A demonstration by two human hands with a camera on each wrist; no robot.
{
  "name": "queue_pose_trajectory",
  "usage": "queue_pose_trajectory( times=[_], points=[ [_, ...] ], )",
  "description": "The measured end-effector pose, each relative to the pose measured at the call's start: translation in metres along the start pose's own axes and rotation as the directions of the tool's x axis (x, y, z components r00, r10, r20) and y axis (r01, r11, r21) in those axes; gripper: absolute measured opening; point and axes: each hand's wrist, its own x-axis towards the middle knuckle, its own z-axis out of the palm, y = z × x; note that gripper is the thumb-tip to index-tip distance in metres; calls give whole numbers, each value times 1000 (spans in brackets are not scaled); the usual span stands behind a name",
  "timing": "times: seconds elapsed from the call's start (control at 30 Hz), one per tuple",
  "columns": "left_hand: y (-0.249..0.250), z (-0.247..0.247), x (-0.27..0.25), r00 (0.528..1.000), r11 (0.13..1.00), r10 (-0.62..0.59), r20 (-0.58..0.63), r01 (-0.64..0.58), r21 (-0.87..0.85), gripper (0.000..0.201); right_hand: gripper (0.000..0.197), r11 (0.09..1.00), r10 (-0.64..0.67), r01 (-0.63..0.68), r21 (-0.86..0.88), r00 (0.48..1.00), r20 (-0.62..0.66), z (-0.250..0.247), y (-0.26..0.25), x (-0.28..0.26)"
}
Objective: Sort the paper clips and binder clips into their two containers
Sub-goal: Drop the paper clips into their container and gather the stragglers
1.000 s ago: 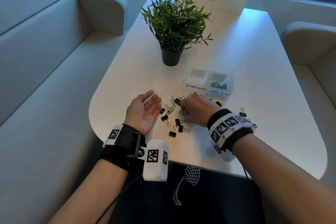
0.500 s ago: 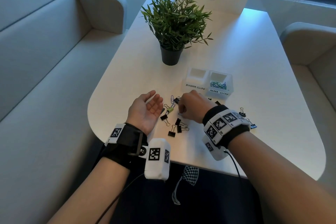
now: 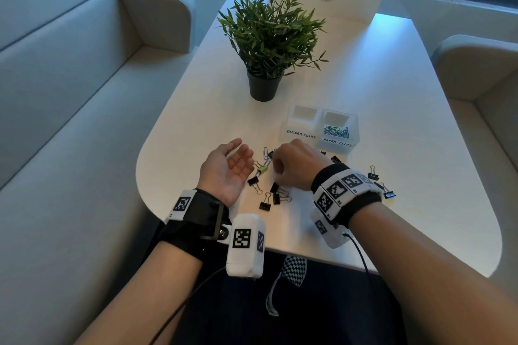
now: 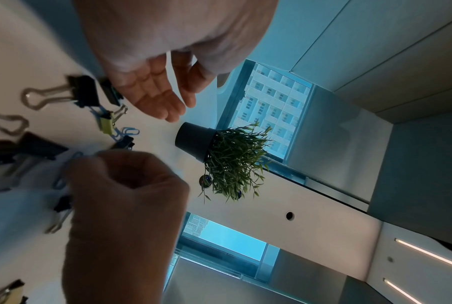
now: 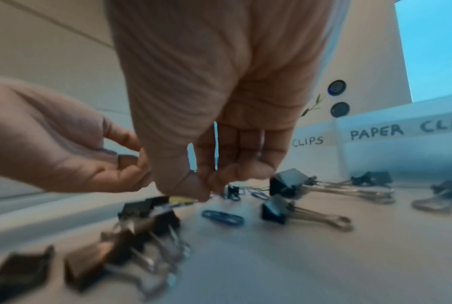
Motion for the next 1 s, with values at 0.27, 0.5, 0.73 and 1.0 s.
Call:
queue_pose_trajectory(
  times=[0.27, 0.5, 0.73, 1.0],
  points=[
    [6, -3, 1, 1000, 1000, 22, -9, -22, 3, 16, 20, 993, -108, 108, 46, 994, -7, 8, -16, 12],
    [10, -8, 0, 999, 999, 41, -20, -41, 4, 15, 22, 983, -94, 113, 142, 987, -133, 2, -18, 21],
    [15, -9, 1, 998, 999, 52, -30, -52, -10, 15, 25, 984, -93, 110, 138, 988, -123, 4, -24, 32],
    [11, -6, -1, 999, 999, 46, -18, -46, -21, 15, 21, 996, -83, 81, -37, 995, -58, 11, -10, 3]
  ],
)
